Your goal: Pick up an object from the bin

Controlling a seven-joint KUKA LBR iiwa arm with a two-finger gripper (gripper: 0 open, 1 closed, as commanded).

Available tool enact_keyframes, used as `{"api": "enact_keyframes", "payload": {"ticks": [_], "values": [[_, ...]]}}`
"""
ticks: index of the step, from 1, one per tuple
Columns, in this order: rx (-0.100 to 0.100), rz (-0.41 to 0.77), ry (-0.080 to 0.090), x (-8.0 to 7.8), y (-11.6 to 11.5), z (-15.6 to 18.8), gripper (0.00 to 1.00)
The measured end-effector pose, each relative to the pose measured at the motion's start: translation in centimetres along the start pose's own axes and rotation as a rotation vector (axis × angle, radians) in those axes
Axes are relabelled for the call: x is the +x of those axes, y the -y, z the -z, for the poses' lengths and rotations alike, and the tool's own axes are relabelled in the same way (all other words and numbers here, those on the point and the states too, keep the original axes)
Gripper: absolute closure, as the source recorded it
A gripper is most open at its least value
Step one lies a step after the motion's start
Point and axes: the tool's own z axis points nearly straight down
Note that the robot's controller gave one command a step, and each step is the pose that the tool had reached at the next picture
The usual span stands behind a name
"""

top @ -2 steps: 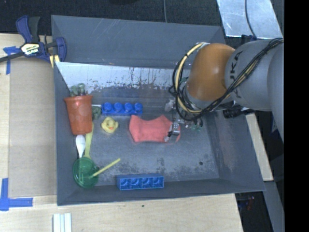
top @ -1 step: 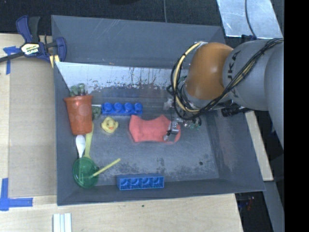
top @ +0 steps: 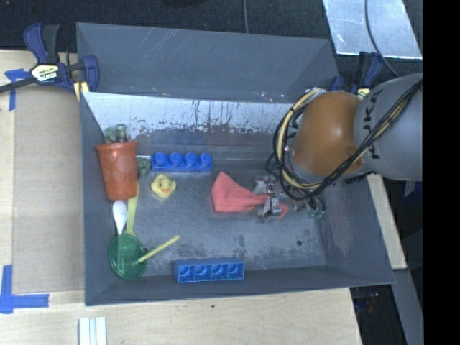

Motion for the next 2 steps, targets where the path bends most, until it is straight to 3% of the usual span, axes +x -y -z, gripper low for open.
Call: {"api": "enact_keyframes", "payload": {"ticks": [1, 2], "values": [[0.0, 0.0, 0.0, 0.0, 0.0, 0.0, 1.0], [-0.001, 0.014, -0.008, 1.8, -0.1, 5.9, 1.0]]}}
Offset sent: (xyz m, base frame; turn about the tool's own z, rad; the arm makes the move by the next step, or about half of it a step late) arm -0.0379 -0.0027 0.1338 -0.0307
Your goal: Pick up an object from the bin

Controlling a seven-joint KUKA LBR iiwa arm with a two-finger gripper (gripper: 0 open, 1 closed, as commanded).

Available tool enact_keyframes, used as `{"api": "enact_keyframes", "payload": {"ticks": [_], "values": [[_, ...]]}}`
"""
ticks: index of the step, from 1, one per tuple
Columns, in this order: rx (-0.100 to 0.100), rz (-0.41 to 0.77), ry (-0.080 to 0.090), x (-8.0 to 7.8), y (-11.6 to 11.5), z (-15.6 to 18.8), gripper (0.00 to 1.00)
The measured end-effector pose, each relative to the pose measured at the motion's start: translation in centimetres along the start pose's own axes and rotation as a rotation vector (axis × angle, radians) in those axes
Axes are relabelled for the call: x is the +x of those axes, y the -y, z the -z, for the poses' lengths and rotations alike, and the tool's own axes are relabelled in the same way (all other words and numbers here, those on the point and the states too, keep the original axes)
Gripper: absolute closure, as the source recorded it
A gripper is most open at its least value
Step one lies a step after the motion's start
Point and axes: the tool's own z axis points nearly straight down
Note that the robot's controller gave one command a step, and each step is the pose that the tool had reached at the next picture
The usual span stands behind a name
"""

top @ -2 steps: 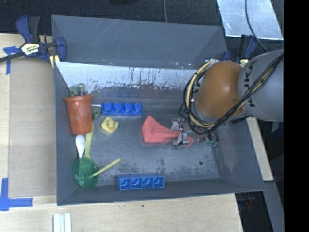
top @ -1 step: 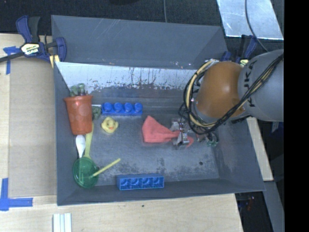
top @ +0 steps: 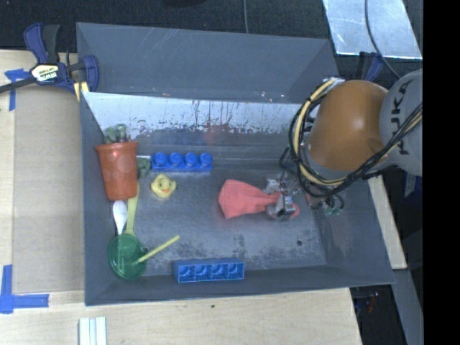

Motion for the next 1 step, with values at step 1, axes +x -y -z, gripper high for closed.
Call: {"api": "enact_keyframes", "payload": {"ticks": [1], "values": [[0.0, -0.012, 0.003, -1.62, 2.24, 7.7, 1.0]]}}
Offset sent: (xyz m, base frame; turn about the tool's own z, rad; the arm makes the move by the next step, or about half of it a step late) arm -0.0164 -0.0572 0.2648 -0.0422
